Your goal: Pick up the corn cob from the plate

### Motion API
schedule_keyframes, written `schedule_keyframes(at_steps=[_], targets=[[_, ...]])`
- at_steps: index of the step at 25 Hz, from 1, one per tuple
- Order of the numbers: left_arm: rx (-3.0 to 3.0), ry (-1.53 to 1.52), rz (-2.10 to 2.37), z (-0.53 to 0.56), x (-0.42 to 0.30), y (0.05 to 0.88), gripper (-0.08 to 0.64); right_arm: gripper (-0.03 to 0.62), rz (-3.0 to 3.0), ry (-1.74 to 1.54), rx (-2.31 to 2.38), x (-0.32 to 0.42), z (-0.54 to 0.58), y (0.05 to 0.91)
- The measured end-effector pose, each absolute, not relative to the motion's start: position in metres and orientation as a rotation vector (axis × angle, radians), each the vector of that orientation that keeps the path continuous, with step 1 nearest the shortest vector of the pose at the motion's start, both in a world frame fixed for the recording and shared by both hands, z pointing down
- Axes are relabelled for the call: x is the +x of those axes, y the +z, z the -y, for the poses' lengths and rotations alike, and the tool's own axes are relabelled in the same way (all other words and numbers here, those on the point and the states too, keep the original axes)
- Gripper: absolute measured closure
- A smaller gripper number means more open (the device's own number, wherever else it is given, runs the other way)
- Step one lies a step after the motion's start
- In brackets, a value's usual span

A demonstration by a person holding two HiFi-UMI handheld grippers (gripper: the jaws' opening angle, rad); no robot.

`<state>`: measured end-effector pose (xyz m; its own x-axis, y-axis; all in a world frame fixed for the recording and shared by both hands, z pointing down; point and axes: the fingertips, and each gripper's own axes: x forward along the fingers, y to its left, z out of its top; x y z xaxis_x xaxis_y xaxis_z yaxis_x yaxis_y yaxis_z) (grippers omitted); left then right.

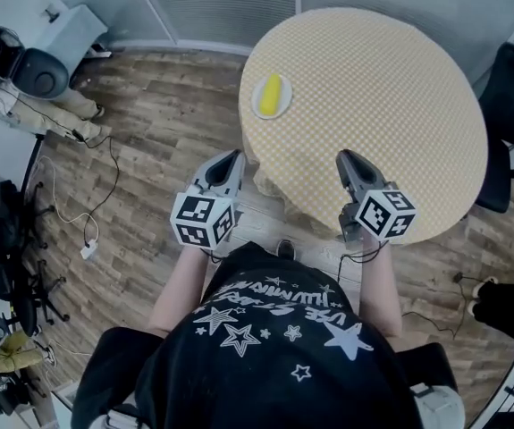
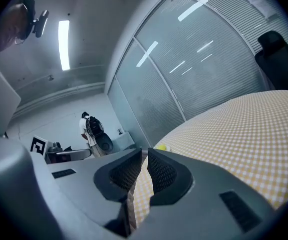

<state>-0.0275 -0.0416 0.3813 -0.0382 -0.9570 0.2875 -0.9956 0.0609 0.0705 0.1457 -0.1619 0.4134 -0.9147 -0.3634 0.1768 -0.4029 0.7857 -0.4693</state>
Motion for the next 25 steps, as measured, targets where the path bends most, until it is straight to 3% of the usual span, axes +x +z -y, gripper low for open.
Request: schedule_keyframes(at_steps=[25], targets=[[2.040,0.212,1.881,0.139,-0.129,0.423,0.552,0.543,2.747,0.861,0.778,0.050,0.225,0.453]])
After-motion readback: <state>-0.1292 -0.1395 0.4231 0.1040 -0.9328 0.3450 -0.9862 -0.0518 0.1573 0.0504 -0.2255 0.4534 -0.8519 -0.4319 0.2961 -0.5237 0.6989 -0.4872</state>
